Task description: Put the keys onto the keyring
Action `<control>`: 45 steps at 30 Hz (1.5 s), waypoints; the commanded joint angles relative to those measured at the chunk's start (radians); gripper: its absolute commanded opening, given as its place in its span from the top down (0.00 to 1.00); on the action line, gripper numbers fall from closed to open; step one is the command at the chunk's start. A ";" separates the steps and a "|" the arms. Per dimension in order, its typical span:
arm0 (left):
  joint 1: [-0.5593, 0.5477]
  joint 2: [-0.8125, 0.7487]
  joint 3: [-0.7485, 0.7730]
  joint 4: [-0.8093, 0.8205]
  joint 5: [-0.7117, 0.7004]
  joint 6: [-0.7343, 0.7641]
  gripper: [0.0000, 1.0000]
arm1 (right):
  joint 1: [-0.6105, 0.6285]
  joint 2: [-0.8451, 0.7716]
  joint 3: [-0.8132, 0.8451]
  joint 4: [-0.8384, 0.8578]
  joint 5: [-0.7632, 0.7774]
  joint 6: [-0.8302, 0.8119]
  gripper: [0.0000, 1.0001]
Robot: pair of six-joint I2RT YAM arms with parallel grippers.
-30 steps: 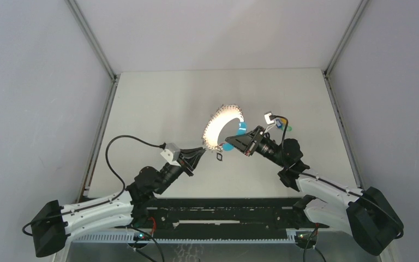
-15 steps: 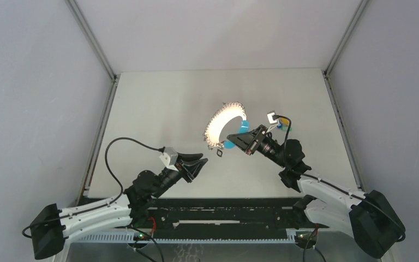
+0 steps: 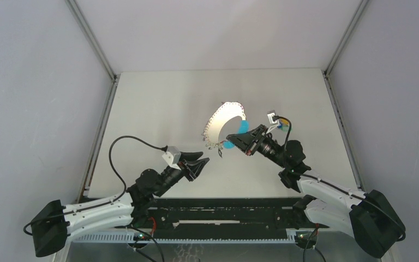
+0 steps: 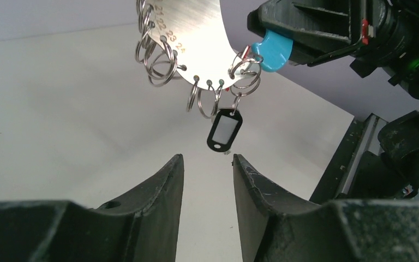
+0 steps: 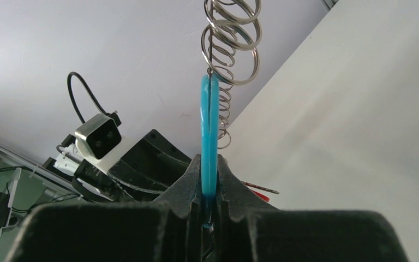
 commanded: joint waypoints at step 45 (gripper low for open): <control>0.005 0.117 0.091 0.276 -0.043 0.250 0.72 | 0.051 -0.047 -0.040 0.223 -0.001 -0.064 1.00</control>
